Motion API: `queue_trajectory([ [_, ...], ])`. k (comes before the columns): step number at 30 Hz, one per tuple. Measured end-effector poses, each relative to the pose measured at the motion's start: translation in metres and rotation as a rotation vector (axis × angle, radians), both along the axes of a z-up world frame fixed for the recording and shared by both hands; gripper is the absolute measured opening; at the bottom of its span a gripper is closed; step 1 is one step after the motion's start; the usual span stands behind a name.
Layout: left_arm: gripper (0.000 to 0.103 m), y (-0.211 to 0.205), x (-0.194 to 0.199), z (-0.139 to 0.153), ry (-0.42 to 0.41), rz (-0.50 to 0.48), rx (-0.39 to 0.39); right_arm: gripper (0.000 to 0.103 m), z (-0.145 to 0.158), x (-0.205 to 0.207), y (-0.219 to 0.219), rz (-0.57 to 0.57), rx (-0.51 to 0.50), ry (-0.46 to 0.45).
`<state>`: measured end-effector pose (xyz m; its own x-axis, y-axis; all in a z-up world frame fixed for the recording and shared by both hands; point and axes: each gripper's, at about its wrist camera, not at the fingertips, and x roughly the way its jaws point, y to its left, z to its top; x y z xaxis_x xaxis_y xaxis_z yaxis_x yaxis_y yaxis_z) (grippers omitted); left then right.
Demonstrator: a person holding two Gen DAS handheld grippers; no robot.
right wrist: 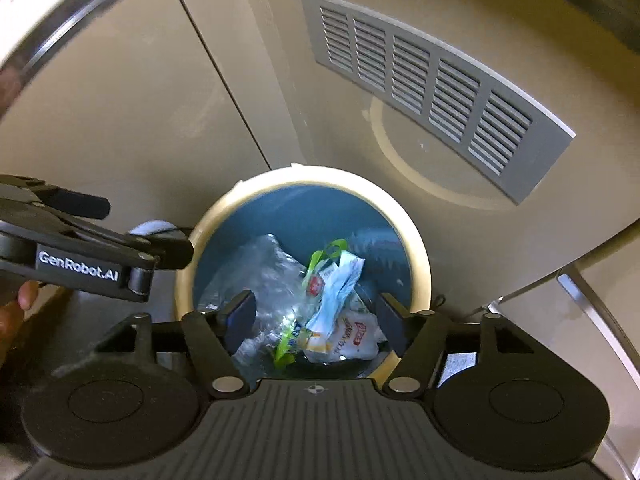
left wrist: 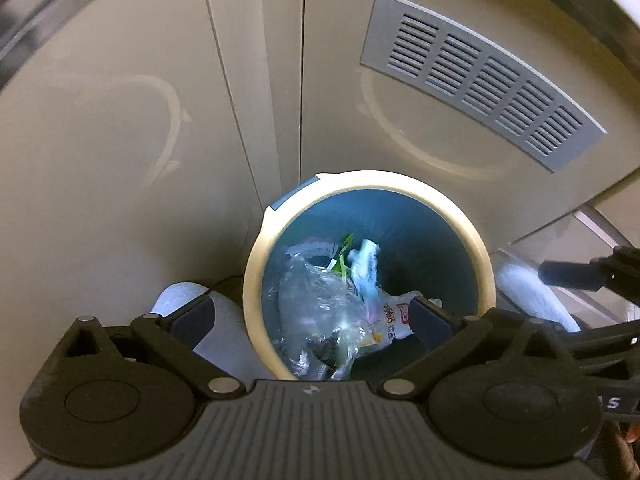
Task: Collect trash
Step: 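Open both grippers to drop the plastic bag and blue cloth into the bin, then raise both grippers back up toward the toothbrush and tissue on the mat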
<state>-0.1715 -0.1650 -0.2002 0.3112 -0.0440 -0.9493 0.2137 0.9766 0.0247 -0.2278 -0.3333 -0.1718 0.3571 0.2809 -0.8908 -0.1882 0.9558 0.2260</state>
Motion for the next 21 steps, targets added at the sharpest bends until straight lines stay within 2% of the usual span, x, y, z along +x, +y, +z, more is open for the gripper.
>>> queue_trajectory([
  [4, 0.103, 0.005, -0.015, 0.020, -0.047, 0.004, 0.002, 0.085, 0.022, -0.013, 0.002, 0.021, 0.002, -0.075],
  [10, 0.103, 0.009, -0.036, 0.044, -0.117, 0.013, 0.008, 0.094, 0.041, -0.030, 0.016, 0.084, -0.055, -0.170],
  [15, 0.103, 0.006, -0.042, 0.053, -0.139, -0.002, 0.024, 0.098, 0.043, -0.034, 0.024, 0.112, -0.079, -0.191],
  [21, 0.103, 0.000, -0.047, 0.057, -0.159, -0.042, 0.039, 0.099, 0.041, -0.032, 0.017, 0.073, -0.068, -0.183],
])
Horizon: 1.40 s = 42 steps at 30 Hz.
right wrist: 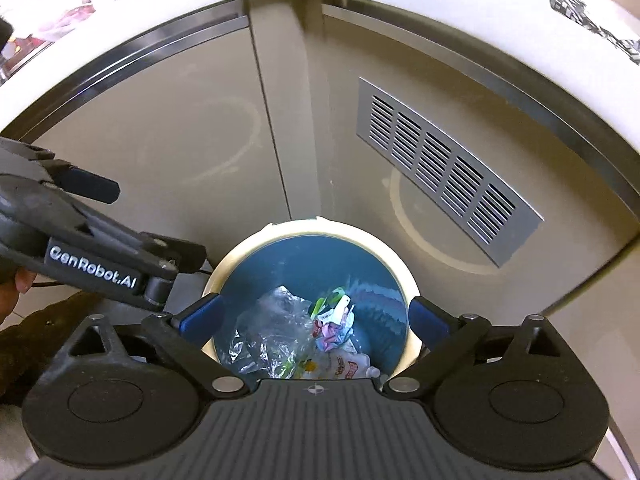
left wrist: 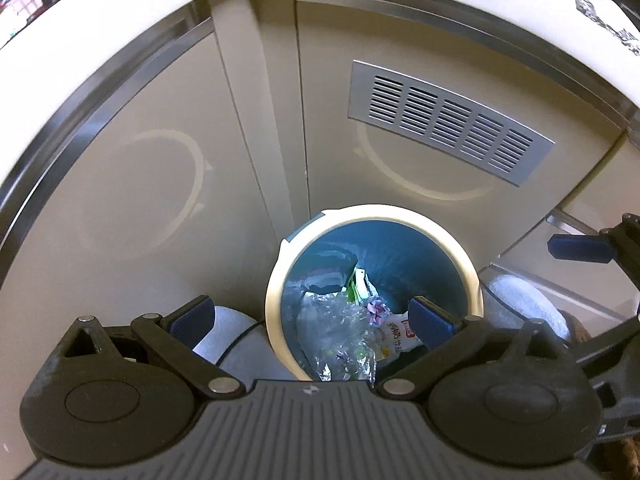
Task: Collect trash
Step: 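Raise both grippers back up toward the toothbrush and tissue on the mat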
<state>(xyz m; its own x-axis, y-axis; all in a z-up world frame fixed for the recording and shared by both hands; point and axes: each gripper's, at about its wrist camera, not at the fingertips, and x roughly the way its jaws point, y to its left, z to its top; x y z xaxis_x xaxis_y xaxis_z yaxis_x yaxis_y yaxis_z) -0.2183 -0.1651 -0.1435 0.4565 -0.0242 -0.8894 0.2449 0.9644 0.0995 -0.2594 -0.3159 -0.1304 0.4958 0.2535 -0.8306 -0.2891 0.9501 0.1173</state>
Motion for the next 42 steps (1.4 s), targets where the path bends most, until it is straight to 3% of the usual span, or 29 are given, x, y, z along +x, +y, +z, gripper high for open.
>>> queue_trajectory([
  [9, 0.103, -0.002, -0.003, 0.010, -0.018, -0.007, -0.018, 0.099, 0.012, -0.010, -0.001, 0.003, -0.012, -0.038],
  [15, 0.103, -0.001, -0.002, 0.042, -0.091, -0.009, -0.047, 0.099, 0.047, -0.012, -0.015, -0.009, 0.033, -0.119],
  [22, 0.103, 0.003, 0.008, 0.101, -0.243, 0.013, -0.086, 0.099, 0.104, -0.008, -0.035, -0.050, 0.097, -0.280],
  [28, 0.103, -0.005, 0.028, 0.157, -0.431, 0.025, -0.102, 0.100, 0.159, 0.006, -0.056, -0.124, 0.109, -0.545],
  [30, 0.103, -0.012, 0.042, 0.175, -0.511, 0.045, -0.083, 0.103, 0.171, 0.020, -0.066, -0.204, 0.091, -0.629],
  [33, 0.103, -0.026, 0.070, 0.200, -0.602, 0.061, -0.062, 0.103, 0.183, 0.059, -0.091, -0.385, 0.078, -0.641],
  [37, 0.103, -0.050, 0.117, 0.215, -0.642, -0.025, -0.063, 0.103, 0.179, 0.127, -0.125, -0.582, 0.078, -0.607],
  [42, 0.103, -0.082, 0.201, 0.207, -0.642, -0.111, -0.013, 0.103, 0.164, 0.219, -0.160, -0.656, 0.040, -0.560],
])
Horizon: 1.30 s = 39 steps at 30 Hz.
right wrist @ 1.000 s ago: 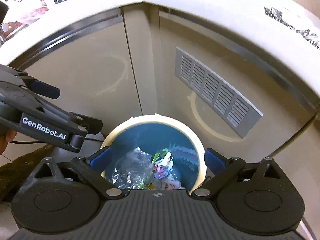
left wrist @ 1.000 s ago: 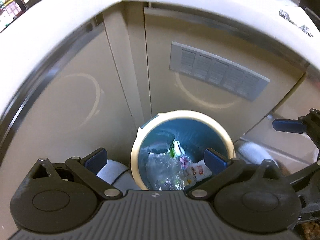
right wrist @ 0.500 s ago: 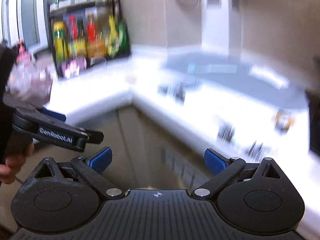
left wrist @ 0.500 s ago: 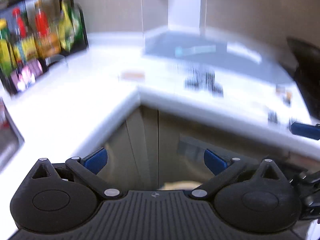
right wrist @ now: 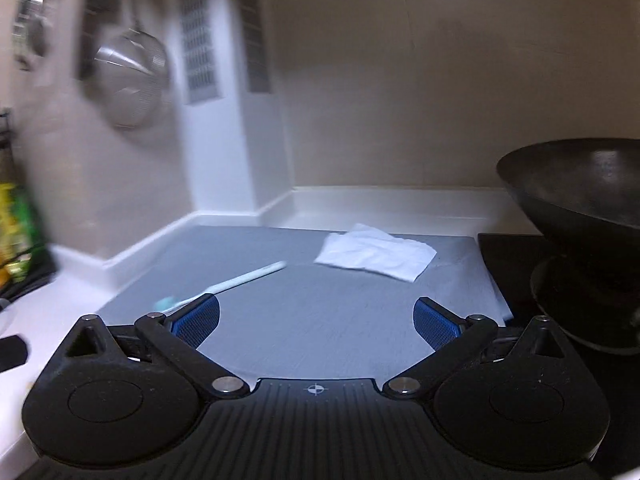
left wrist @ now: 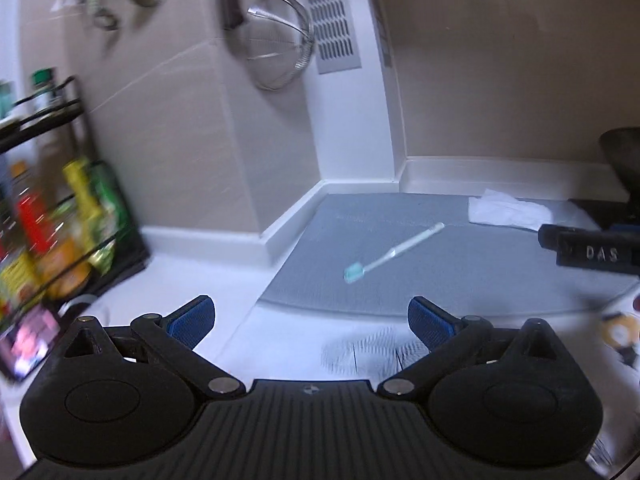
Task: Collect trash
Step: 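Raise both grippers back up toward the toothbrush and tissue on the mat, then grasp the green toothbrush with left gripper while right gripper grasps the white tissue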
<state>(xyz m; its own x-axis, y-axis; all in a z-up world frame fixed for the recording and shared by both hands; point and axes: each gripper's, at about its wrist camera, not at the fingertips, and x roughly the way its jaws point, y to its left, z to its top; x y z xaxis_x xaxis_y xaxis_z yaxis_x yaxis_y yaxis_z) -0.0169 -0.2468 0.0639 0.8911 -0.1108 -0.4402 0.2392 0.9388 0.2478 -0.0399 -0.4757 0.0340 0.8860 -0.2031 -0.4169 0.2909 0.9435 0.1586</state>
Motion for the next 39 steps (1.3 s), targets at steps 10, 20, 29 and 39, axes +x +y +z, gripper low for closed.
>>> queue_trajectory([
  [10, 0.103, -0.034, 0.153, -0.038, 0.118, -0.227, 0.032, 0.103, -0.054, 0.125, -0.079, -0.253, 0.174, 0.134],
  [20, 0.103, -0.092, 0.207, -0.083, 0.188, -0.370, 0.154, 0.103, -0.085, 0.206, -0.078, -0.161, -0.030, 0.289],
  [29, 0.000, -0.094, 0.224, -0.094, 0.288, -0.298, 0.076, 0.001, -0.080, 0.201, -0.073, -0.172, -0.065, 0.242],
  [39, 0.000, -0.070, 0.194, -0.058, 0.216, -0.299, -0.016, 0.001, -0.052, 0.123, -0.068, -0.103, 0.200, 0.131],
])
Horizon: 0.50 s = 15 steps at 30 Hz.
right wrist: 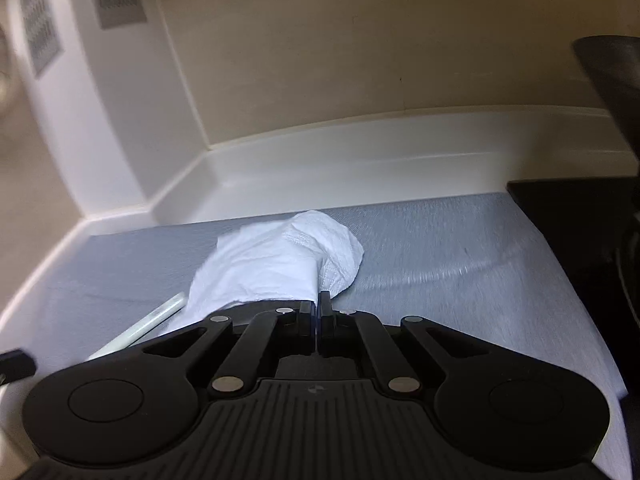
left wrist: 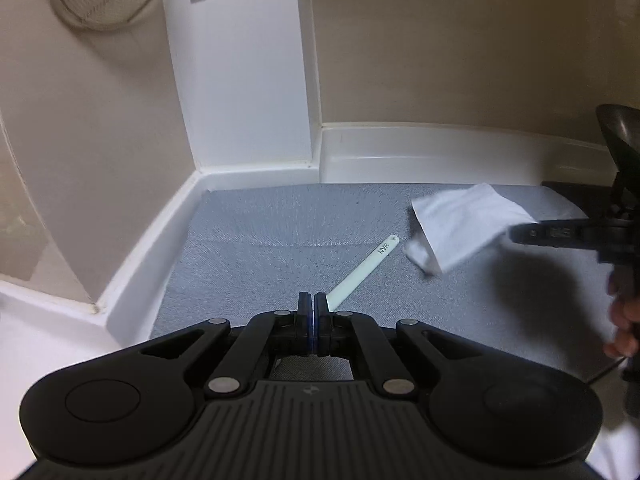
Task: Collect trash
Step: 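Grasp the green toothbrush with left gripper while right gripper grasps the white tissue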
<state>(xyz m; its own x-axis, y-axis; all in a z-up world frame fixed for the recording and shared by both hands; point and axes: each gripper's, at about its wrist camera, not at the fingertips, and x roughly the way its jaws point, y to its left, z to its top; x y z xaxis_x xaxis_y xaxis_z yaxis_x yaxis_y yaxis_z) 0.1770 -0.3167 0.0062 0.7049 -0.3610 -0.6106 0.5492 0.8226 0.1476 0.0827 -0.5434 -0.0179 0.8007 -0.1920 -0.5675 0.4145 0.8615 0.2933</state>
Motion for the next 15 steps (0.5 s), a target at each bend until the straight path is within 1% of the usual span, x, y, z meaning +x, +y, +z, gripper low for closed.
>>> queue_trajectory([
  [1, 0.000, -0.001, 0.001, 0.000, 0.004, -0.015, 0.012, 0.001, 0.003, -0.010, 0.002, 0.013, 0.015, -0.011],
  [2, 0.003, -0.002, 0.002, -0.001, 0.011, -0.025, 0.019, 0.001, 0.005, -0.020, 0.004, 0.023, 0.027, -0.021],
  [3, 0.009, -0.004, 0.005, -0.003, 0.015, -0.033, 0.029, 0.001, 0.006, -0.029, 0.008, 0.029, 0.026, -0.019],
  [4, 0.030, -0.007, 0.006, -0.005, 0.015, -0.050, 0.052, 0.001, 0.006, -0.039, 0.012, 0.031, 0.013, -0.016],
  [5, 0.055, -0.010, 0.008, -0.009, 0.003, -0.069, 0.077, 0.001, 0.004, -0.045, 0.016, 0.027, -0.011, -0.012],
  [6, 0.069, -0.012, 0.009, -0.013, -0.012, -0.091, 0.100, 0.005, 0.003, -0.051, 0.020, 0.030, -0.031, -0.005],
  [8, 0.073, -0.011, 0.008, -0.020, -0.050, -0.122, 0.141, 0.006, -0.003, -0.060, 0.021, 0.054, -0.017, -0.005],
  [9, 0.078, -0.010, 0.007, -0.023, -0.049, -0.134, 0.155, 0.009, -0.006, -0.062, 0.021, 0.059, -0.004, -0.008],
  [10, 0.080, -0.008, 0.010, -0.027, -0.040, -0.142, 0.163, 0.018, -0.008, -0.062, 0.020, 0.064, 0.000, -0.005],
  [11, 0.083, -0.007, 0.013, -0.030, -0.034, -0.144, 0.172, 0.025, -0.011, -0.062, 0.019, 0.064, -0.005, 0.002],
  [12, 0.083, -0.006, 0.012, -0.032, -0.029, -0.143, 0.181, 0.041, -0.012, -0.060, 0.018, 0.054, -0.012, 0.009],
  [13, 0.083, -0.006, 0.015, -0.035, -0.020, -0.141, 0.189, 0.049, -0.014, -0.059, 0.017, 0.036, -0.017, 0.011],
  [14, 0.083, -0.007, 0.018, -0.038, -0.009, -0.139, 0.197, 0.051, -0.015, -0.056, 0.016, 0.026, -0.017, 0.013],
  [15, 0.079, -0.006, 0.020, -0.041, 0.004, -0.141, 0.204, 0.054, -0.016, -0.052, 0.015, 0.027, -0.014, 0.018],
])
